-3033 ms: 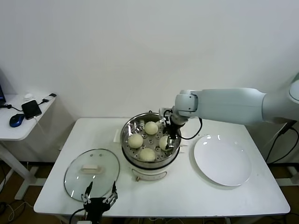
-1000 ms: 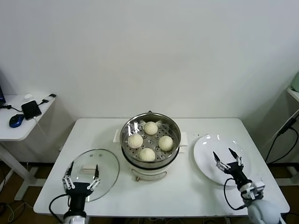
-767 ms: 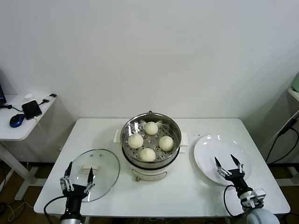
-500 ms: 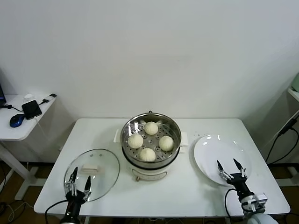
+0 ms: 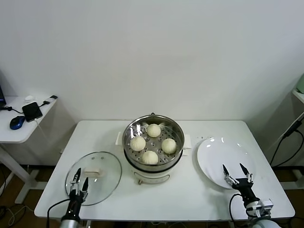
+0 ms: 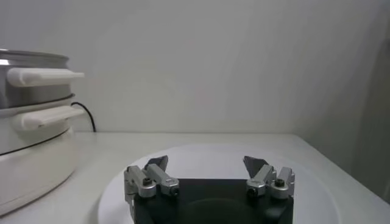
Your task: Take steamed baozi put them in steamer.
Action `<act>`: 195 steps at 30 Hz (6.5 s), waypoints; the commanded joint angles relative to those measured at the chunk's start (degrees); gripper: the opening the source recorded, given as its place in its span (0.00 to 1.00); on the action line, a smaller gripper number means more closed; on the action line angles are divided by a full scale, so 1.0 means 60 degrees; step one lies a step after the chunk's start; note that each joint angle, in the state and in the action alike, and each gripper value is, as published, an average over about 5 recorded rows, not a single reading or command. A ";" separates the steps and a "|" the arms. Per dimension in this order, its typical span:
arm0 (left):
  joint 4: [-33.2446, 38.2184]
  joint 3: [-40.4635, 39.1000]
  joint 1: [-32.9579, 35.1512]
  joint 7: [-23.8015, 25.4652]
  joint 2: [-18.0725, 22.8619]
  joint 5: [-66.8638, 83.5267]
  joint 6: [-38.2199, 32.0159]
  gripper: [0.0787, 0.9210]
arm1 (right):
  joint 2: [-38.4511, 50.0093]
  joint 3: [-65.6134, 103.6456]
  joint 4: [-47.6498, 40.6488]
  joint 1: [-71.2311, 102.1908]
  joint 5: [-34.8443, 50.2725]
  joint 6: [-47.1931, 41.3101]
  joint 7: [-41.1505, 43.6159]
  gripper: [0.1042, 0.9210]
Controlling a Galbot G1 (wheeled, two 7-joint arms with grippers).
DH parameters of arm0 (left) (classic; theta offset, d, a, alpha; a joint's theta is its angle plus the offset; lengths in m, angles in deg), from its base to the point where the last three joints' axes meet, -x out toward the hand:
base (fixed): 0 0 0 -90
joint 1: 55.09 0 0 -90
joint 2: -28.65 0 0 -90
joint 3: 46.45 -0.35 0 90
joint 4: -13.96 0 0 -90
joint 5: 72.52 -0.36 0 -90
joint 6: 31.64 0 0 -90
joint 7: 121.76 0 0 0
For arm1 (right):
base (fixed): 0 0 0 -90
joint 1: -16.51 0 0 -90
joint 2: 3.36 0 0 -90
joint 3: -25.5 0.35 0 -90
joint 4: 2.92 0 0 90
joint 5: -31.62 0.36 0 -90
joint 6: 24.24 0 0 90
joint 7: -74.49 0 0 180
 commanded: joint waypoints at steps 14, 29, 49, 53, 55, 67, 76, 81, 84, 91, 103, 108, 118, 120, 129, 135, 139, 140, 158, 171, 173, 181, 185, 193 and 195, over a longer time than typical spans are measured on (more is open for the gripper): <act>-0.0988 -0.0153 -0.0977 -0.0122 -0.0209 -0.0963 0.0098 0.88 | -0.0238 0.0083 -0.0041 0.0104 -0.0154 -0.0025 -0.0041 0.88; -0.1539 -0.0363 -0.1533 0.0151 -0.0334 -0.0826 0.0162 0.66 | -0.0387 0.0080 -0.0071 0.0079 -0.0337 -0.0028 -0.0057 0.88; -0.1694 -0.0388 -0.1563 0.0079 -0.0057 -0.0619 0.0264 0.06 | -0.0471 0.0069 0.0089 0.0169 -0.0399 0.0014 -0.0073 0.88; -0.0927 -0.0388 -0.1370 0.0378 0.0063 -0.0321 0.0345 0.06 | -0.0475 0.0078 0.0084 0.0225 -0.0397 0.0063 -0.0058 0.88; -0.0508 -0.0387 -0.1263 0.0539 0.0073 -0.0133 0.0410 0.06 | -0.0471 0.0092 0.0092 0.0246 -0.0397 0.0082 -0.0055 0.88; 0.2838 0.0098 -0.0626 0.2343 -0.0580 0.0879 0.1369 0.06 | -0.0411 0.0260 0.0214 0.0228 -0.0778 -0.0024 -0.0229 0.88; 0.5456 0.0109 -0.0904 0.5183 -0.1927 0.1519 0.3304 0.06 | -0.0410 0.0202 0.0348 0.0240 -0.1117 -0.0164 -0.0204 0.88; 0.5974 -0.1231 -0.1650 0.5920 -0.1875 0.0606 0.4214 0.06 | -0.0387 0.0167 0.0346 0.0233 -0.1138 -0.0129 -0.0160 0.88; 0.5889 -0.2321 -0.2222 0.6267 -0.1651 0.0028 0.4752 0.06 | -0.0383 0.0127 0.0310 0.0232 -0.1123 -0.0086 -0.0133 0.88; 0.5277 -0.4671 -0.3348 0.6851 -0.0253 -0.1382 0.6009 0.06 | -0.0400 0.0057 0.0257 0.0226 -0.1088 0.0038 -0.0125 0.88; 0.3188 -0.6572 -0.4387 0.6584 0.2399 -0.3469 0.6412 0.06 | -0.0418 0.0044 0.0066 0.0283 -0.0859 0.0403 -0.0168 0.88; 0.2548 -0.6772 -0.4527 0.6457 0.2726 -0.3725 0.6450 0.06 | -0.0441 0.0041 -0.0016 0.0352 -0.0838 0.0520 -0.0205 0.88; 0.1675 -0.6666 -0.4838 0.6224 0.2906 -0.3851 0.6548 0.06 | -0.0507 0.0113 0.0013 0.0360 -0.0861 0.0621 -0.0312 0.88; 0.1588 -0.6605 -0.4830 0.6161 0.2881 -0.3861 0.6544 0.06 | -0.0529 0.0116 0.0013 0.0340 -0.0878 0.0629 -0.0334 0.88; 0.1367 -0.6309 -0.4734 0.5857 0.2658 -0.3879 0.6462 0.06 | -0.0683 0.0115 0.0030 0.0263 -0.0983 0.0640 -0.0374 0.88; 0.1288 -0.6180 -0.4703 0.5708 0.2601 -0.3818 0.6427 0.06 | -0.0767 0.0122 0.0012 0.0234 -0.1089 0.0692 -0.0390 0.88; 0.1186 -0.6152 -0.4676 0.5614 0.2615 -0.3770 0.6409 0.06 | -0.0816 0.0135 0.0012 0.0246 -0.1187 0.0800 -0.0411 0.88; 0.1161 -0.6152 -0.4674 0.5593 0.2621 -0.3755 0.6405 0.06 | -0.0826 0.0141 0.0009 0.0249 -0.1224 0.0834 -0.0418 0.88; 0.1439 -0.6150 -0.4659 0.5780 0.2358 -0.3764 0.6239 0.31 | -0.0795 0.0133 0.0136 0.0198 -0.1372 0.0879 -0.0342 0.88; 0.3534 -0.6795 -0.4060 0.6009 0.1831 -0.2537 0.5891 0.76 | -0.0841 0.0015 0.0467 0.0368 -0.1281 0.0842 -0.0584 0.88; 0.3891 -0.6775 -0.3837 0.5886 0.1594 -0.2024 0.5623 0.82 | -0.0815 -0.0019 0.0553 0.0408 -0.1179 0.0895 -0.0630 0.88; 0.5191 -0.4850 -0.3315 0.4089 0.0796 0.3546 0.3197 0.88 | -0.0696 -0.0114 0.0877 0.0448 -0.1035 0.1072 -0.0724 0.88; 0.5663 -0.3045 -0.3046 0.3294 0.0310 0.7488 0.2431 0.88 | -0.0626 -0.0180 0.0917 0.0482 -0.1009 0.1056 -0.0778 0.88; 0.4902 0.0294 -0.1559 0.3317 -0.0521 1.3639 0.1183 0.88 | -0.0650 -0.0288 0.0852 0.0470 -0.1023 0.1192 -0.0903 0.88; 0.4375 0.0530 -0.1135 0.3388 -0.0802 1.4707 0.0744 0.88 | -0.0674 -0.0297 0.0802 0.0436 -0.1021 0.1187 -0.0988 0.88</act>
